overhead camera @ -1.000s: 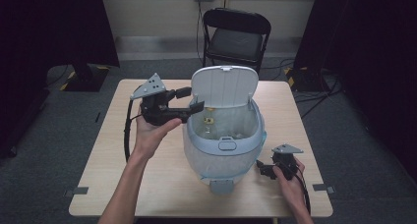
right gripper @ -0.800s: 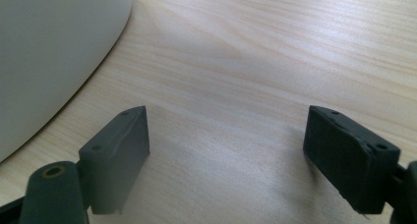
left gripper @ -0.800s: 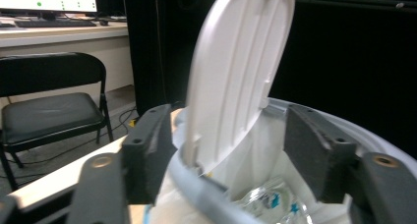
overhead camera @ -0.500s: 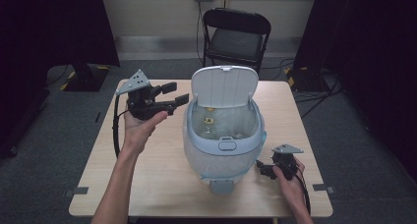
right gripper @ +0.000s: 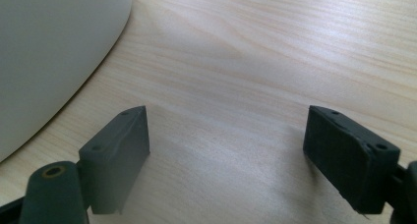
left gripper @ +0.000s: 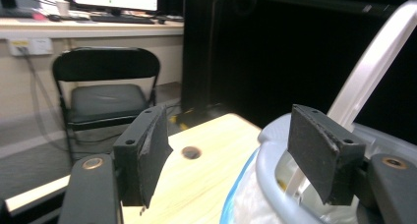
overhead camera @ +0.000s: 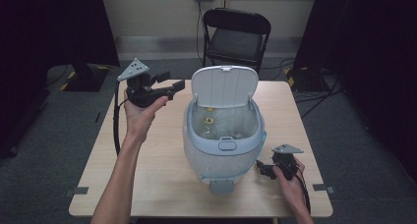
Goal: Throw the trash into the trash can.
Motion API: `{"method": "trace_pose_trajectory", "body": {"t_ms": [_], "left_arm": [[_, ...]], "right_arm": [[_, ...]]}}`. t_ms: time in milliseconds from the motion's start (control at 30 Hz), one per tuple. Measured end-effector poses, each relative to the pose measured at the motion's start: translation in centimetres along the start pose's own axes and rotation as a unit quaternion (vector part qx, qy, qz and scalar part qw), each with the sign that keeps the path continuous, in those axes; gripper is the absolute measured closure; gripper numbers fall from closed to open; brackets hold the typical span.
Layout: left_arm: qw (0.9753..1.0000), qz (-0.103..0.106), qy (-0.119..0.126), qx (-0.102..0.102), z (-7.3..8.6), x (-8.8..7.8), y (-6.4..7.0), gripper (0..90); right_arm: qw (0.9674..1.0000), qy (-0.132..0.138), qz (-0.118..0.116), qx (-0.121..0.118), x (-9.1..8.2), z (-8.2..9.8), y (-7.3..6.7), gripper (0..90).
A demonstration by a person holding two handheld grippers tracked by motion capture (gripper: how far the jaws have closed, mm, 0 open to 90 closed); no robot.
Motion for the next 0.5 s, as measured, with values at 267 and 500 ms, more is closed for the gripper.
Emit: {"method": "trace_pose_trajectory", "body": {"t_ms": [267,500], "left_arm": [[0.9996,0.018,-0.002,-0.023,0.5,1.5,-0.5,30.0],[0.9996,0.019,-0.013,-0.015,0.5,2.6,-0.1,29.6]], "right_arm": [[1.0000,0.000,0.000,0.000,0.0,0.0,0.0,16.5],[1.0000,0.000,0.000,0.000,0.0,0.0,0.0,16.5]]}}
Point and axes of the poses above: each handheld gripper's, and its own axes: x roughly forward along the jaws, z roughly out of its underside, y roughly to its right, the point moved 7 cm from there along x, roughly forward along the jaws, and after that the axes turned 14 degrees about x, right-handed, at the moved point
